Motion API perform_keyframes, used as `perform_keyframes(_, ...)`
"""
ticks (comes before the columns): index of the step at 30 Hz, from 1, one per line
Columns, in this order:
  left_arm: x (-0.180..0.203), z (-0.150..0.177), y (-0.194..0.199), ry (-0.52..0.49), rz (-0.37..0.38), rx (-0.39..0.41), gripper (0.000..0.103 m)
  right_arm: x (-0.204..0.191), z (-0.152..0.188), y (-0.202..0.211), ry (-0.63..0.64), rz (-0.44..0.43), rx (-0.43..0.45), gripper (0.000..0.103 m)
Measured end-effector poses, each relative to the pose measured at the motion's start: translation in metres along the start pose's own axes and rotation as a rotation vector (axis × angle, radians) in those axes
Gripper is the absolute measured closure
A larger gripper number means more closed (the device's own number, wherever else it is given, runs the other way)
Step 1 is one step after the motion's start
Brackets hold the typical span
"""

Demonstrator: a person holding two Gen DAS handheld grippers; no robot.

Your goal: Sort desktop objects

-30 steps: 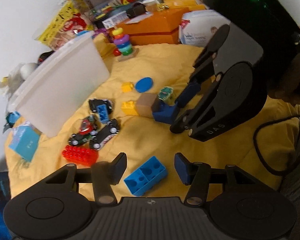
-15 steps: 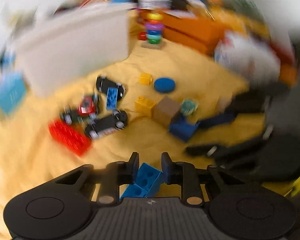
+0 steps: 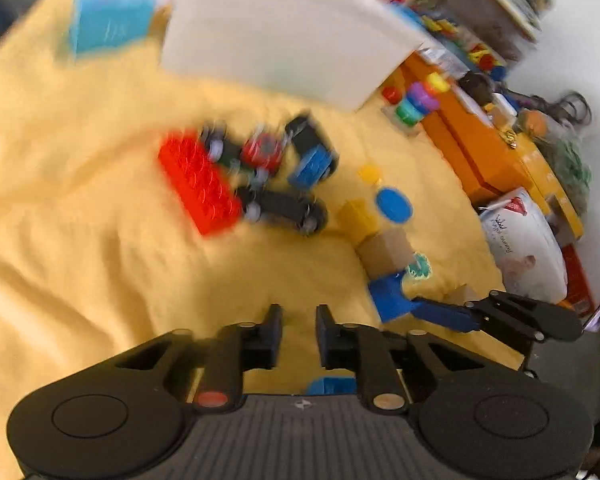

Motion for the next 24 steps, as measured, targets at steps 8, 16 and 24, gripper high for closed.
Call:
perform_keyframes(8,0.076,0.042,0.025,-0.845,-0.101,-0.002,0.058,0.002,0.000,0.000,-0.013,-0.009,0.000,0.058)
perform_keyframes(16,0.077,0.072,-0.011,-1.159,-0.185,-0.105,0.071,0.005,0.001,0.003,-0.037,-0.007,0.000,0.058)
perform_keyframes(24,0.051,0.015,-0.014,-0.553,-0.057,-0.136,0.079,0.010,0.006,0.006,-0.056,0.004,0.002,0.058)
Point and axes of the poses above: each gripper's, at about its wrist camera, not at the fingertips, and y roughly against the way its jaws point, x to its right, z to its underside, the point moved 6 cm from there along -y, roughly the way its jaws point, and after that the axes turned 2 degrees about z, right-handed, at the moved point
